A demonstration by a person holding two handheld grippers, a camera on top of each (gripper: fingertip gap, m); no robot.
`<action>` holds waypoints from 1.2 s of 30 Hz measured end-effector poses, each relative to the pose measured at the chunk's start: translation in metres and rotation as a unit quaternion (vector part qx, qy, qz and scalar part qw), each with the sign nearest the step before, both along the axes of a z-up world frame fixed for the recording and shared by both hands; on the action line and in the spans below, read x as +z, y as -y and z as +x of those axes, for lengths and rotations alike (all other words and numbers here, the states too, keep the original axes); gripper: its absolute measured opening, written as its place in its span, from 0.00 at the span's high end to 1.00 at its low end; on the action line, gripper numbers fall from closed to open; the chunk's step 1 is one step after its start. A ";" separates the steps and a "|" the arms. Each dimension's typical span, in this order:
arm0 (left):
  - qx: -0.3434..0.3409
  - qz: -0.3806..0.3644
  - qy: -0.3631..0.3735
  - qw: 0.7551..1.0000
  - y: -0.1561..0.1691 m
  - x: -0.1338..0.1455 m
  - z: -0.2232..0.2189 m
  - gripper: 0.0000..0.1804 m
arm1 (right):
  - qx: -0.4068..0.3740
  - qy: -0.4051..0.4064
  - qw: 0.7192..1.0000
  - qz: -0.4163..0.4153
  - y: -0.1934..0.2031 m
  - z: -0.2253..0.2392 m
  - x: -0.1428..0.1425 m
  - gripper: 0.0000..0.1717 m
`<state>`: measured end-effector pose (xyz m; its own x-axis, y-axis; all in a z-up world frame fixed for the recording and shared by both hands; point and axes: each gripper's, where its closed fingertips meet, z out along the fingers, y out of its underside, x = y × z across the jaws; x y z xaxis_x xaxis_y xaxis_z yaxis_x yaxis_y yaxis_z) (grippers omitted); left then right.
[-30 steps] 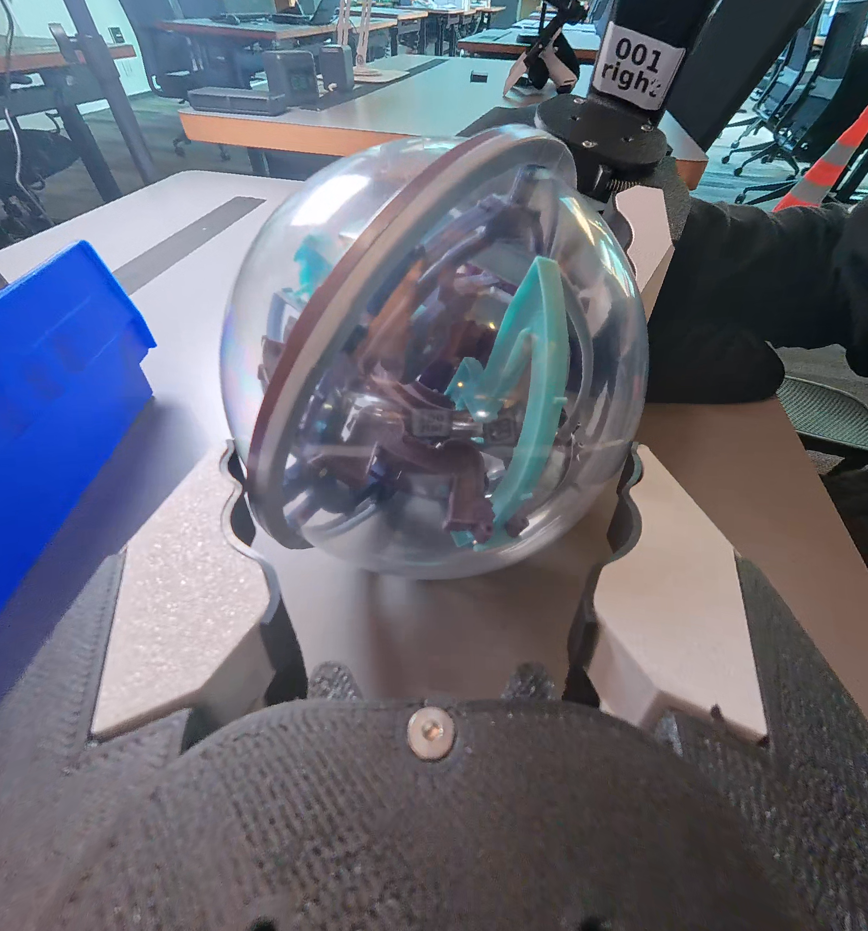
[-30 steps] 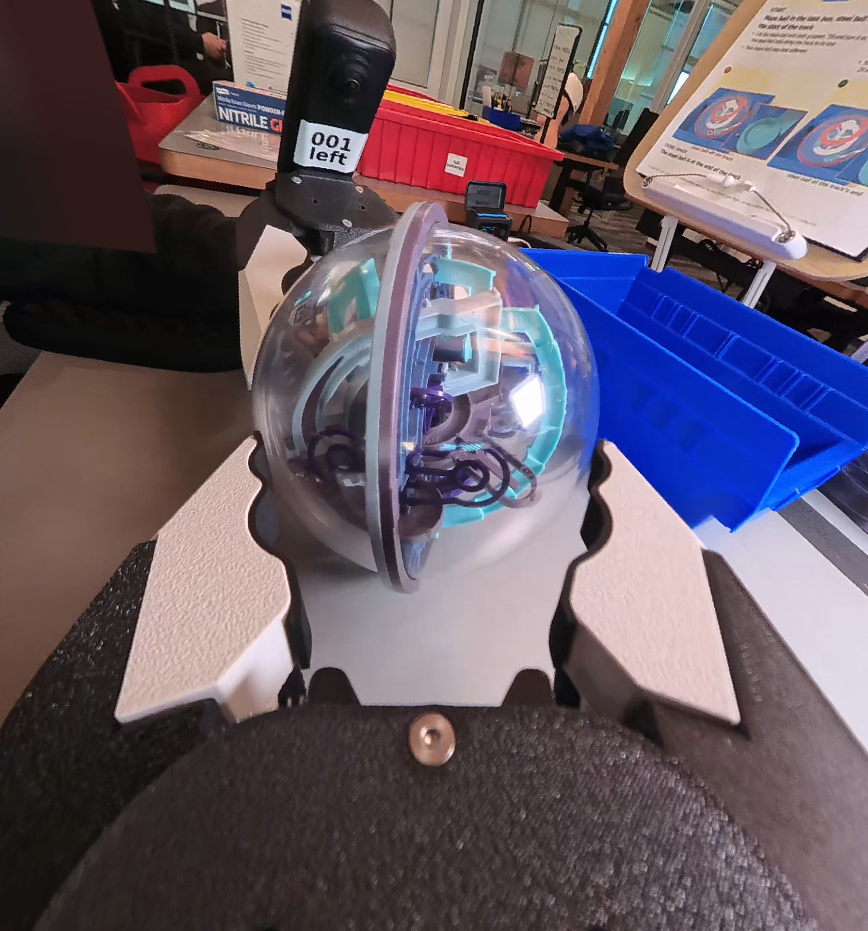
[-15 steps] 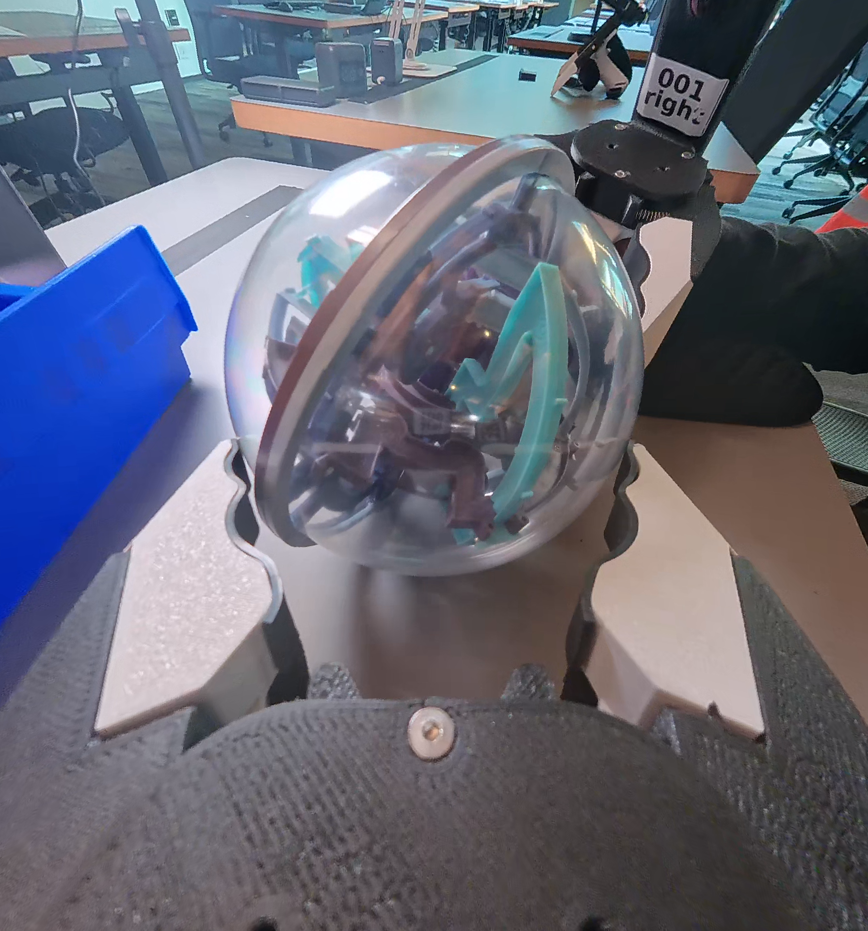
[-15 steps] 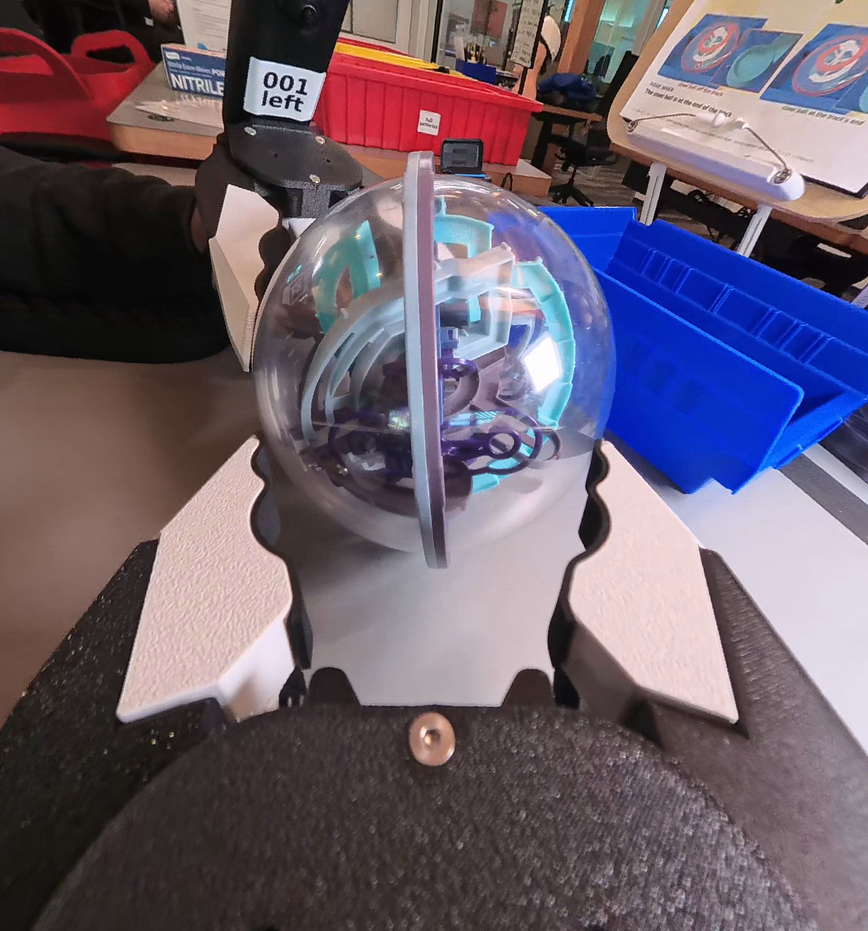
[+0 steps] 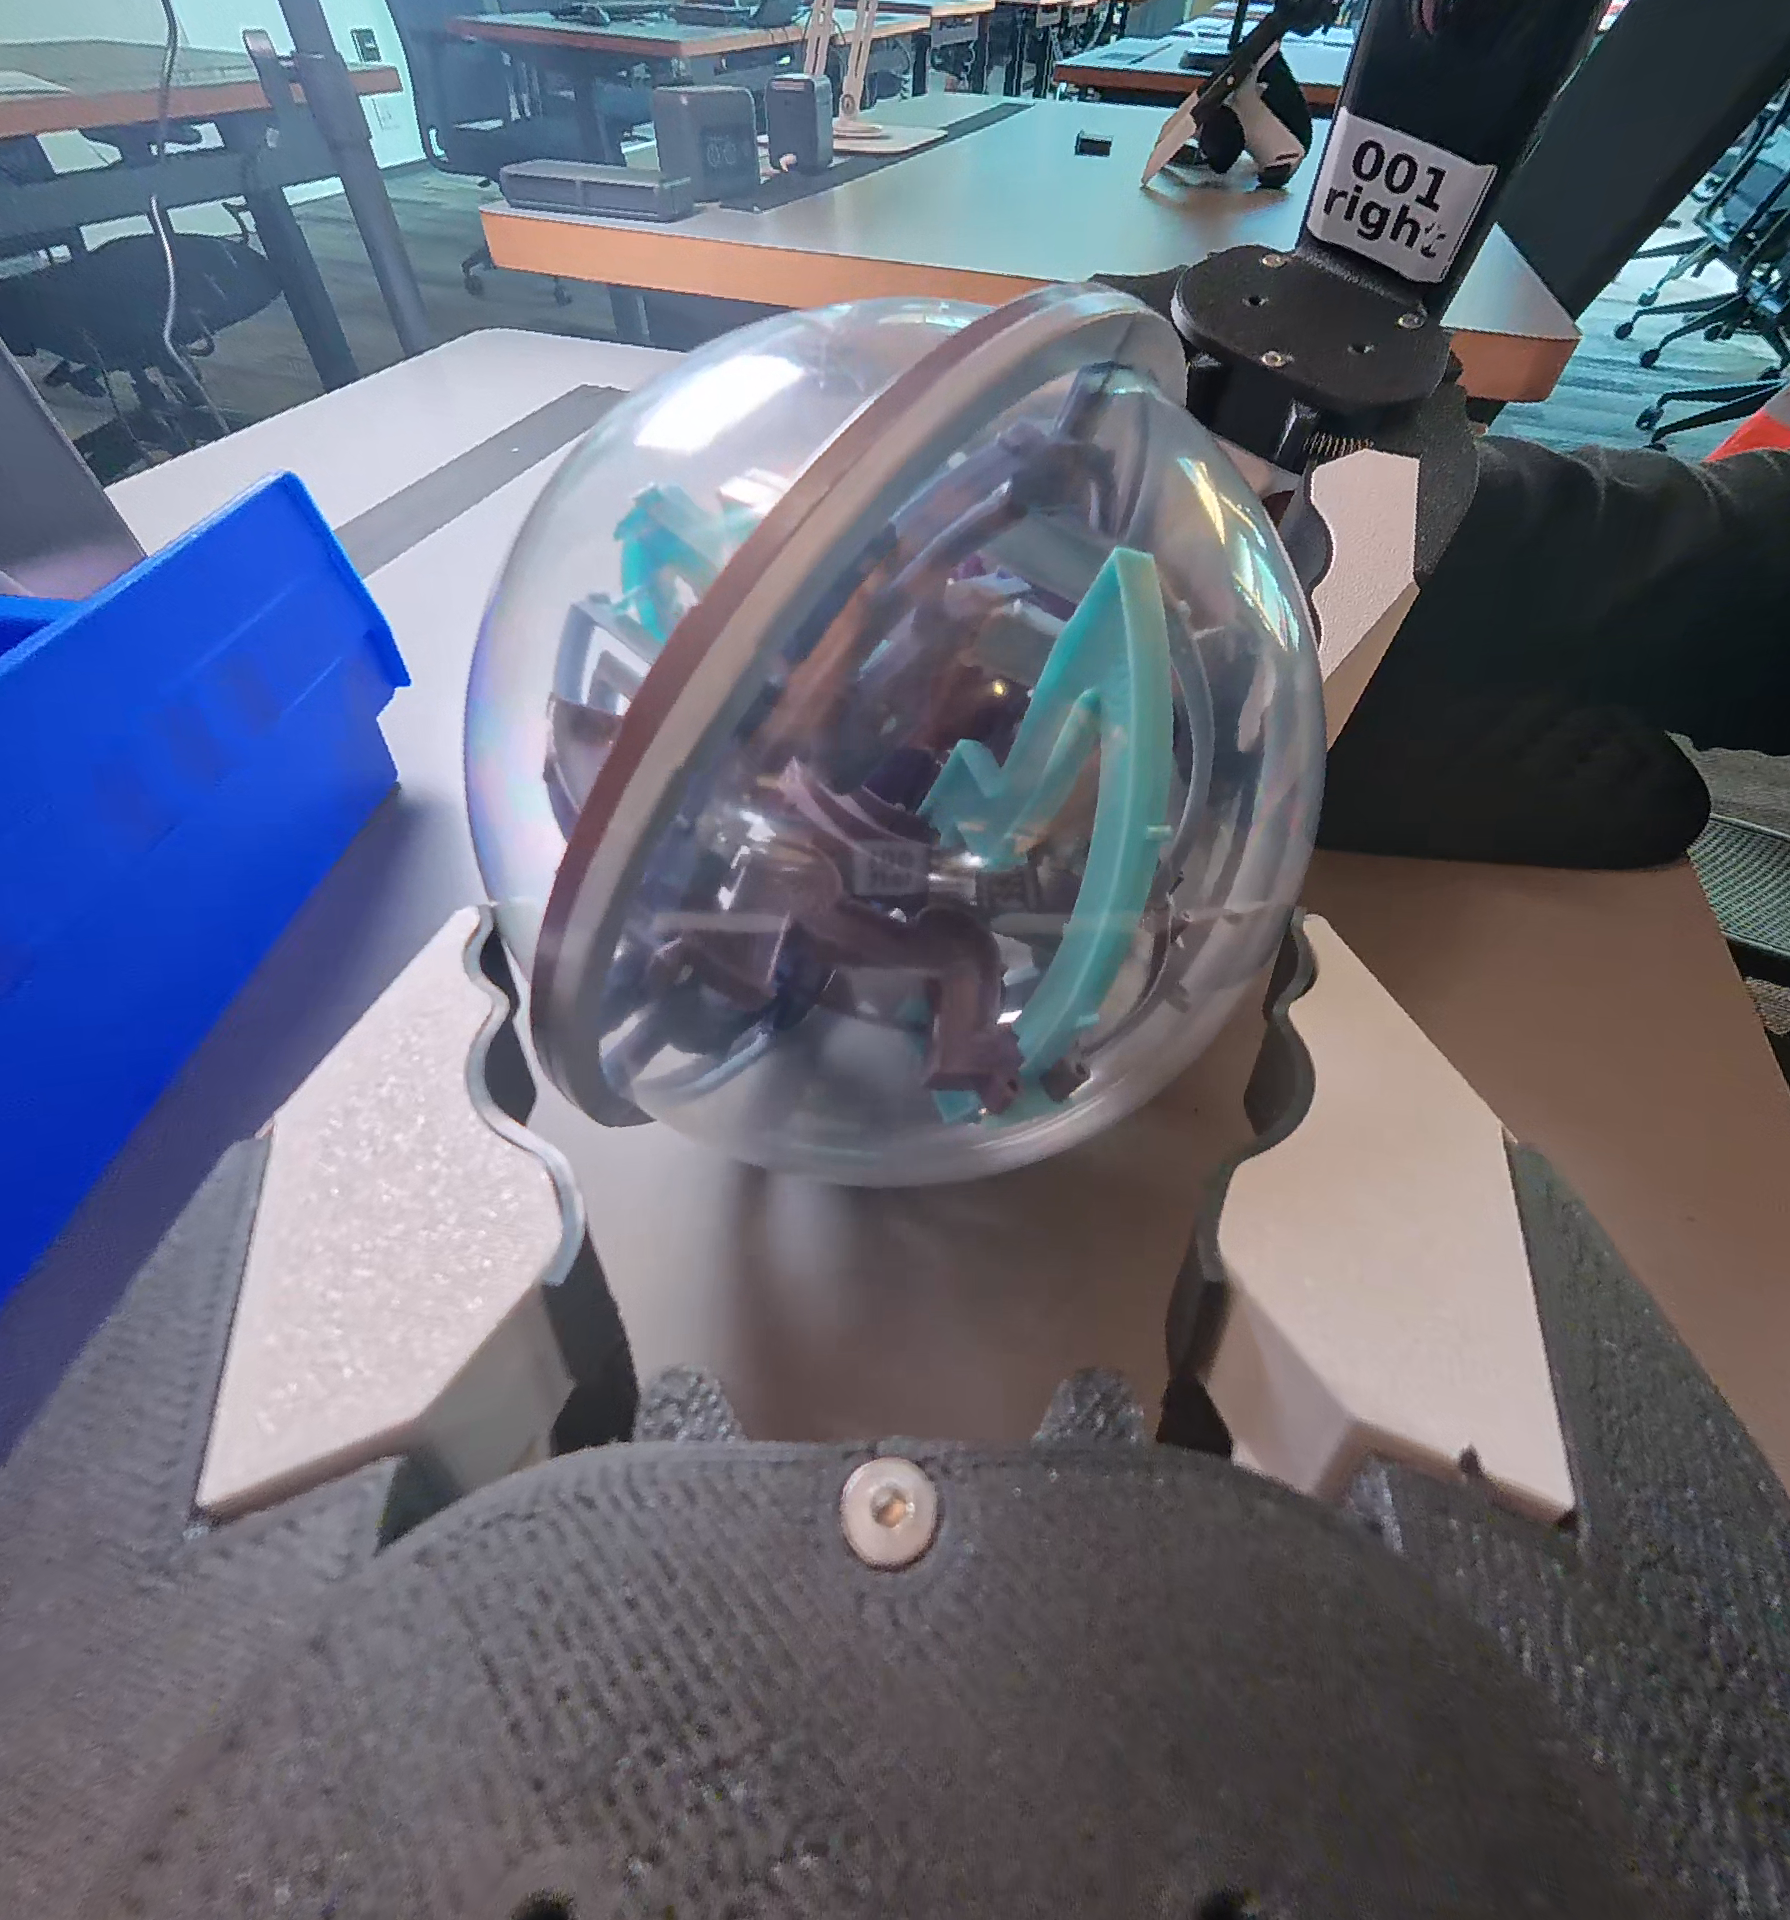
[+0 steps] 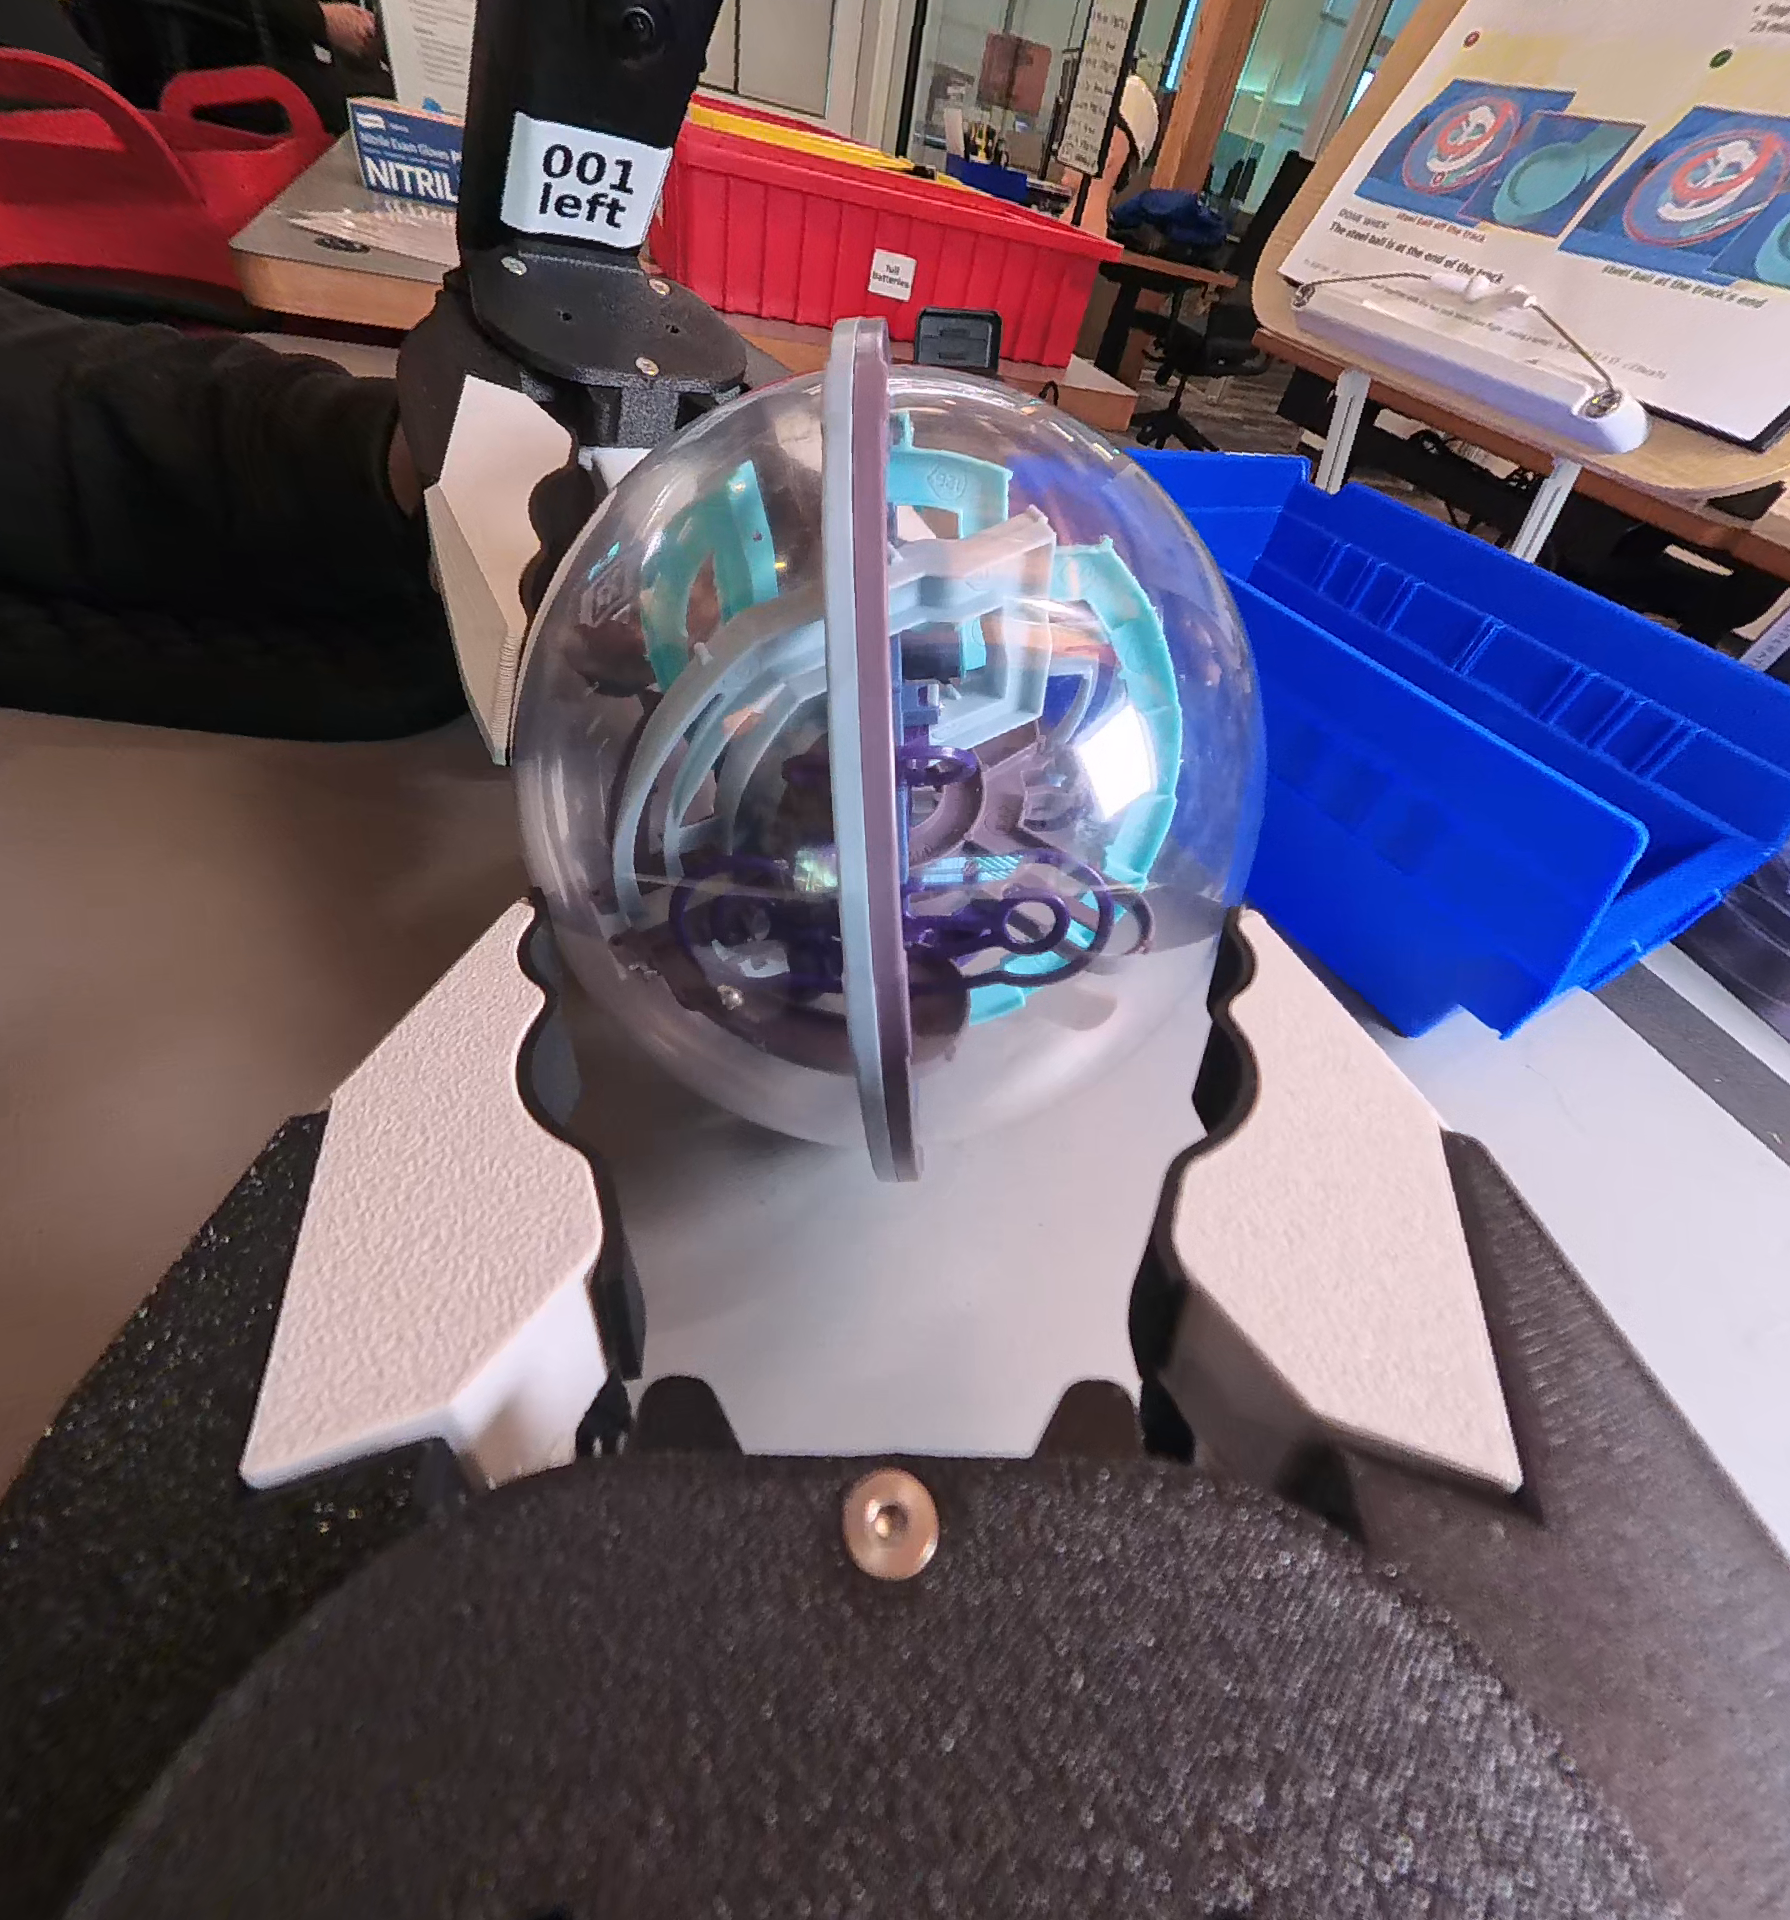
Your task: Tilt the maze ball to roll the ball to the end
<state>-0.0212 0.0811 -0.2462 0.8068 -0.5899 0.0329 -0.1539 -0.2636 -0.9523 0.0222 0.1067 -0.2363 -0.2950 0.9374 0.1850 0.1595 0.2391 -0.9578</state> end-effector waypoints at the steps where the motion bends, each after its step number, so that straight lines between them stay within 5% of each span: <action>1: 0.000 0.000 0.000 1.000 0.000 0.000 0.000 0.23 | 0.001 0.000 1.000 0.000 0.000 0.000 0.000 0.30; 36: -0.007 -0.026 0.055 0.998 0.002 0.004 0.002 0.24 | 0.018 -0.023 0.999 -0.036 -0.001 0.004 0.009 0.31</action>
